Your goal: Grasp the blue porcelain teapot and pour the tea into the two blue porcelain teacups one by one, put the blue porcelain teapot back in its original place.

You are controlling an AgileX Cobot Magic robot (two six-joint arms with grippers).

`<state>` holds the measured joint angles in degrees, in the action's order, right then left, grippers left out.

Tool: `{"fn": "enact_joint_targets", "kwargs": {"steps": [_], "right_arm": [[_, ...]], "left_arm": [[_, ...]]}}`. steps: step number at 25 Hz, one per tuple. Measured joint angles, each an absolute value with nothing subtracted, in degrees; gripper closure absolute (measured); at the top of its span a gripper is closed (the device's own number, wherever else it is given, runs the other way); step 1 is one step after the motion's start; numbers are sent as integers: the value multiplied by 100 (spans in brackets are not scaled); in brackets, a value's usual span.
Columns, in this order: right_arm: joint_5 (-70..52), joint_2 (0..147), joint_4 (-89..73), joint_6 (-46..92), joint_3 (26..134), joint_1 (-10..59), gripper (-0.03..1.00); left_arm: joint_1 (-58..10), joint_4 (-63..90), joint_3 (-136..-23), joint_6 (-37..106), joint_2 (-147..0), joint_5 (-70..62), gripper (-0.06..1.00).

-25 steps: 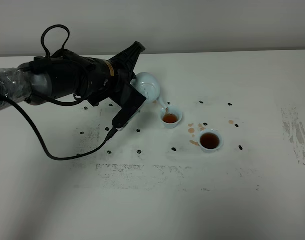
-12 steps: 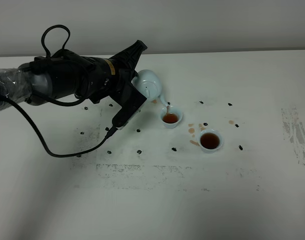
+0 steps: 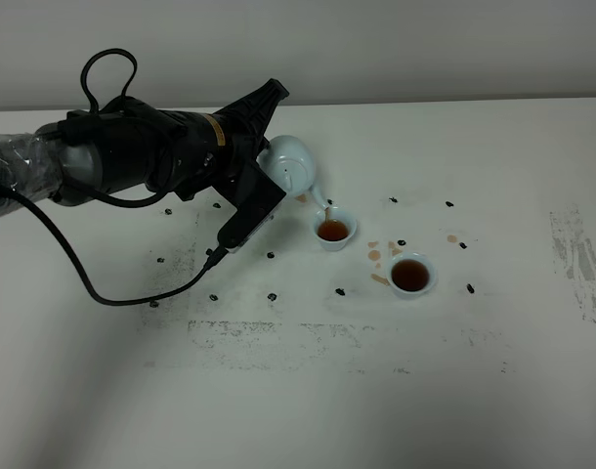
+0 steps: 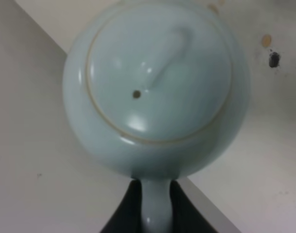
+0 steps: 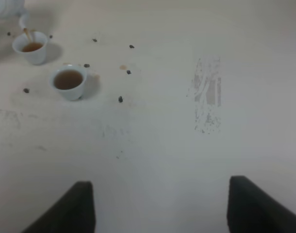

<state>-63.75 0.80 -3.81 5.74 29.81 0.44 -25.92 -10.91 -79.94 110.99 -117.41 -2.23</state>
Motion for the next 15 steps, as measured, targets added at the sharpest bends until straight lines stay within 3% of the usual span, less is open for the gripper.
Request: {"fn": "enact_joint_targets", "kwargs": {"steps": [15], "right_arm": [[-6375,80,-381,574,2981,44,41]], "left_arm": [[-2592,-1091,-7994,11099,-11741,-214,91]]}}
